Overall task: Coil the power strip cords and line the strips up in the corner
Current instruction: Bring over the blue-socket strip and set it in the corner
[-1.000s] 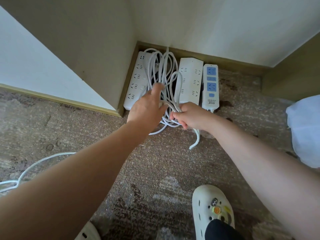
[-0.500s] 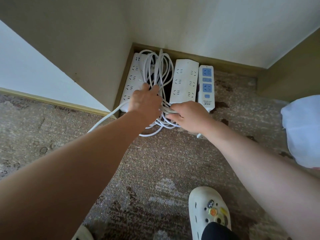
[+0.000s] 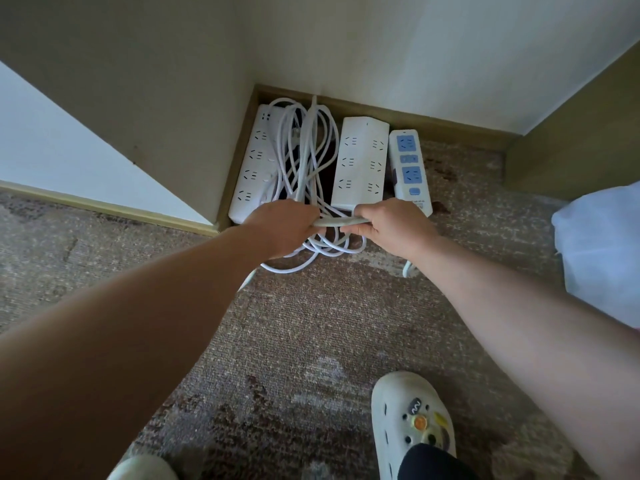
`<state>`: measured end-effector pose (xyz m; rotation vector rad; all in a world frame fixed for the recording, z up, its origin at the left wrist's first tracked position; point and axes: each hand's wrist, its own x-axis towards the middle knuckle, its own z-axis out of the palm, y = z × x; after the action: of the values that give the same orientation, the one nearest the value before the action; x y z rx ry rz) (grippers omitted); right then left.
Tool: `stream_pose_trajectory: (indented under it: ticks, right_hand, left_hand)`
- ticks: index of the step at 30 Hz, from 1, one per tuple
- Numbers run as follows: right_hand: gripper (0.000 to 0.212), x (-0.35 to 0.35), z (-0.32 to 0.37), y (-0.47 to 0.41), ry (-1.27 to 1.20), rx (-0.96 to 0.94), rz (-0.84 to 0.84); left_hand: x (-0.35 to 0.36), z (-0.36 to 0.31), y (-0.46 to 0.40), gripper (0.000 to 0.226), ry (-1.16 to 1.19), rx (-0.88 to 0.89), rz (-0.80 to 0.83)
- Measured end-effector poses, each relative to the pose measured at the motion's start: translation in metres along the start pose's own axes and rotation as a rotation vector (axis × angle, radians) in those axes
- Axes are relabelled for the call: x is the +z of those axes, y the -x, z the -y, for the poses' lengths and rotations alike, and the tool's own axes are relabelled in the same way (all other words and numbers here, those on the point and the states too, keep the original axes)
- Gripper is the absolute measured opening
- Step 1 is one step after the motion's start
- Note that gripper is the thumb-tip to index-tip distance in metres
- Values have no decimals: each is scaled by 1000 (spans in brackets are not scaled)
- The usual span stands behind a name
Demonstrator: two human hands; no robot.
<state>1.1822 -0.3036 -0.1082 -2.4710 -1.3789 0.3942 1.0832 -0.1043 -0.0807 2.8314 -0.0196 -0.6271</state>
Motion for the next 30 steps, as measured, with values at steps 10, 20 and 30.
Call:
stream_pose_trajectory:
  ticks: [10, 20, 30]
  right_hand:
    - [50, -2, 18, -1, 35, -88, -133]
    - [36, -3, 0, -8, 38, 275, -287]
    - [59, -3, 19, -11, -552, 519, -257]
  left_hand:
    - [-7, -5, -9, 25, 101, -94, -8]
    - [27, 22, 59, 12, 798, -387, -150]
    - [10, -8, 50, 26, 929, -500, -360]
